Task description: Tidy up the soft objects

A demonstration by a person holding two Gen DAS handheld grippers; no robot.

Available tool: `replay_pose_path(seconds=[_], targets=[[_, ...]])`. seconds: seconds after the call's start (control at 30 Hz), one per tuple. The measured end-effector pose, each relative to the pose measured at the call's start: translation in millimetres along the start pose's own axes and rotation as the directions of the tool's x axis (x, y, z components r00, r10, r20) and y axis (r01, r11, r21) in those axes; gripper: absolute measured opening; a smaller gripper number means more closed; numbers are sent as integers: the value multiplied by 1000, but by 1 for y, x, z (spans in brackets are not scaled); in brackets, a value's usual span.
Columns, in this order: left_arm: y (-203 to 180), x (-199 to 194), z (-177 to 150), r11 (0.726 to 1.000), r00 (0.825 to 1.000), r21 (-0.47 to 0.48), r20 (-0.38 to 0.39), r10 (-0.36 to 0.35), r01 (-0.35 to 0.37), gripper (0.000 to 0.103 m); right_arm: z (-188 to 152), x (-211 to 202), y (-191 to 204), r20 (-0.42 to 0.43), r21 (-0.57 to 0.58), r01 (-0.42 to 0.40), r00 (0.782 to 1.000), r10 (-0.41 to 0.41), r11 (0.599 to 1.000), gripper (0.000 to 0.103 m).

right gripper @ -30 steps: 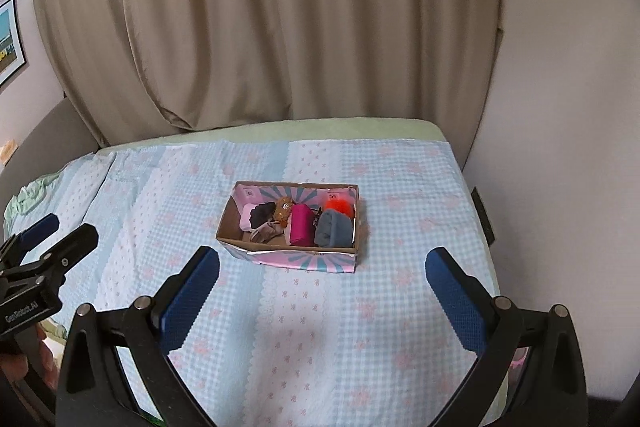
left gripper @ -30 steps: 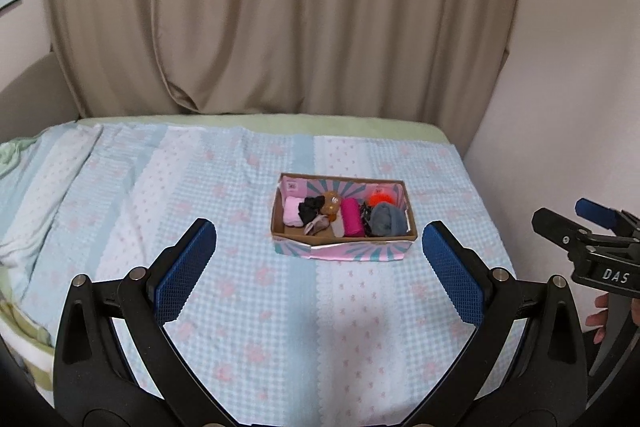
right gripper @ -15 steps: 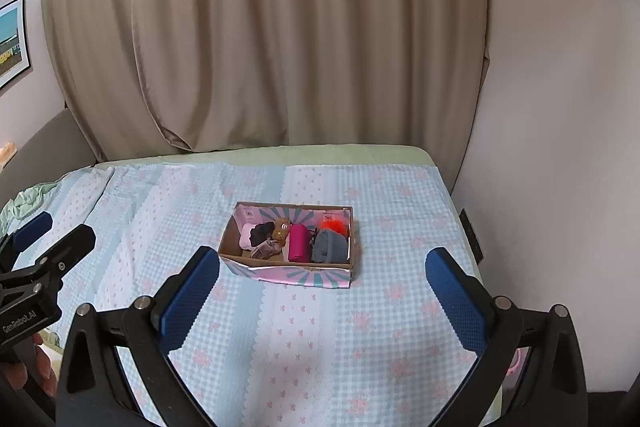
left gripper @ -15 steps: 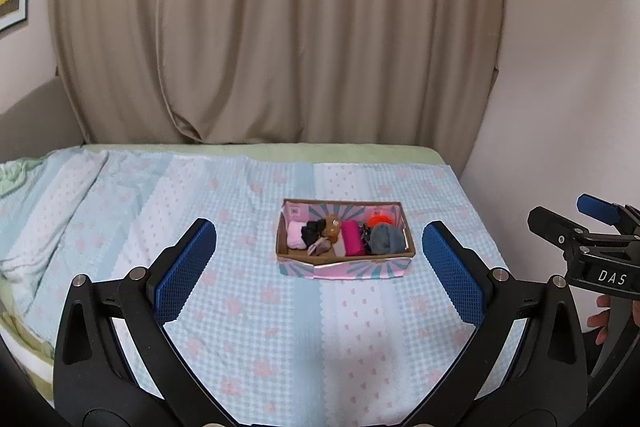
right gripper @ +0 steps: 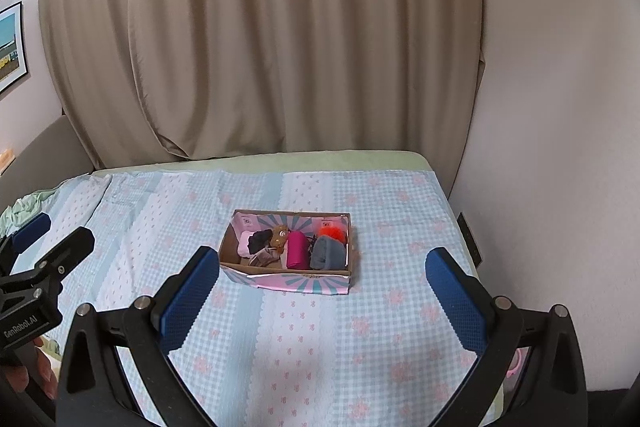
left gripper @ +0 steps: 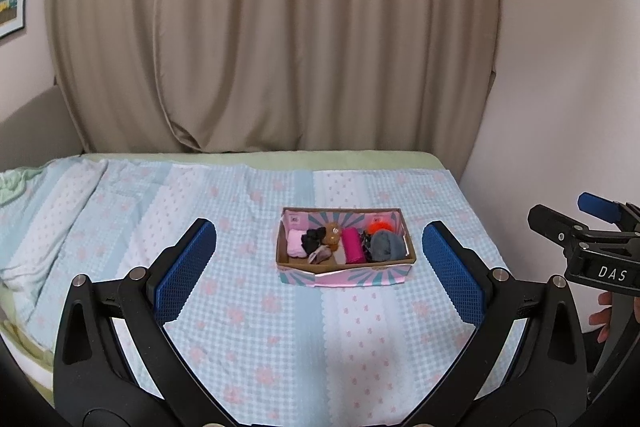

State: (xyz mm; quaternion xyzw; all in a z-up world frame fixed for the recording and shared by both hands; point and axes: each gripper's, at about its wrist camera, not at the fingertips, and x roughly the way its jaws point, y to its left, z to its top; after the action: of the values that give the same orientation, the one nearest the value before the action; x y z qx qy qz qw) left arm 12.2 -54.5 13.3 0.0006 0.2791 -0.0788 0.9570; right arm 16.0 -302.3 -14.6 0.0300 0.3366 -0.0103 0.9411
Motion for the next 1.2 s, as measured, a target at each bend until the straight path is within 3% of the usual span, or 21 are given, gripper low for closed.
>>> replay_pose_path(seconds=[1.2], targets=[[4, 10, 0, 1000, 1000, 8, -1, 8, -8, 103, 4, 6, 1, 2, 8, 3, 1000, -3, 1000, 103]])
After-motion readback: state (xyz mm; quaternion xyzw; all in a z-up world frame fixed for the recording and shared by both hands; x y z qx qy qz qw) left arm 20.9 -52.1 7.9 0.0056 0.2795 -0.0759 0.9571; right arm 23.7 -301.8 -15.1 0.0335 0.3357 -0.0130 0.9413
